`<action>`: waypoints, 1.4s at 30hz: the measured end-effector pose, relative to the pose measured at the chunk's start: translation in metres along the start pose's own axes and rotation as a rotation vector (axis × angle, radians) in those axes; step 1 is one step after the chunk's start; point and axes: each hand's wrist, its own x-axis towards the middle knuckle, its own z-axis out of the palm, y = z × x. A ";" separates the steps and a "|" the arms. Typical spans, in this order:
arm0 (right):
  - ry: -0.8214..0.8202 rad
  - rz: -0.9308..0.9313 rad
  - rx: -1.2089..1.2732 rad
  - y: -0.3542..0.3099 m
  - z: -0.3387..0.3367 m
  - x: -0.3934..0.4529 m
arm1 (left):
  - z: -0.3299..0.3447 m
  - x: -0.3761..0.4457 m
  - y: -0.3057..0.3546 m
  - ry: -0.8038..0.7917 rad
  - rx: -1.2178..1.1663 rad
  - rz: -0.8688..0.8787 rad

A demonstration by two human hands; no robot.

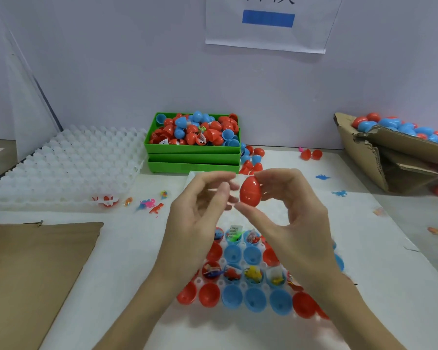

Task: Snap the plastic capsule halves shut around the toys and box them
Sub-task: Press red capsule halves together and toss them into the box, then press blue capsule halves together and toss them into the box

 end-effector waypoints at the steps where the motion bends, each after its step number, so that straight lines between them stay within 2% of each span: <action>1: 0.000 -0.033 -0.069 0.002 0.001 -0.001 | 0.000 0.000 0.000 -0.004 -0.030 -0.061; 5: -0.006 -0.172 -0.263 0.007 0.002 -0.003 | -0.004 0.003 -0.003 -0.055 -0.149 -0.229; 10: -0.002 -0.198 -0.315 0.008 0.002 -0.004 | -0.006 0.004 -0.005 -0.089 -0.386 -0.367; 22: -0.098 -0.172 -0.330 0.006 0.001 -0.002 | -0.005 0.006 -0.007 -0.056 -0.462 -0.407; 25: -0.172 -0.043 -0.274 0.005 0.004 -0.005 | -0.008 0.007 -0.008 -0.040 -0.411 -0.398; 29: -0.103 -0.035 -0.265 0.008 0.007 -0.006 | -0.004 0.006 -0.009 -0.013 -0.116 -0.288; 31: -0.053 0.054 -0.175 0.006 0.003 -0.002 | 0.000 0.007 -0.011 0.042 -0.010 -0.239; 34: 0.039 0.352 0.112 0.006 -0.015 0.020 | -0.005 0.009 -0.012 0.141 -0.068 -0.192; 37: 0.121 0.618 0.626 0.027 -0.051 0.071 | -0.014 0.013 -0.012 0.163 -0.075 -0.158; 39: 0.239 0.718 0.874 0.045 -0.080 0.113 | -0.014 0.012 -0.010 0.152 -0.079 -0.143; 42: 0.480 0.766 1.091 0.069 -0.117 0.167 | -0.013 0.011 -0.008 0.137 -0.078 -0.145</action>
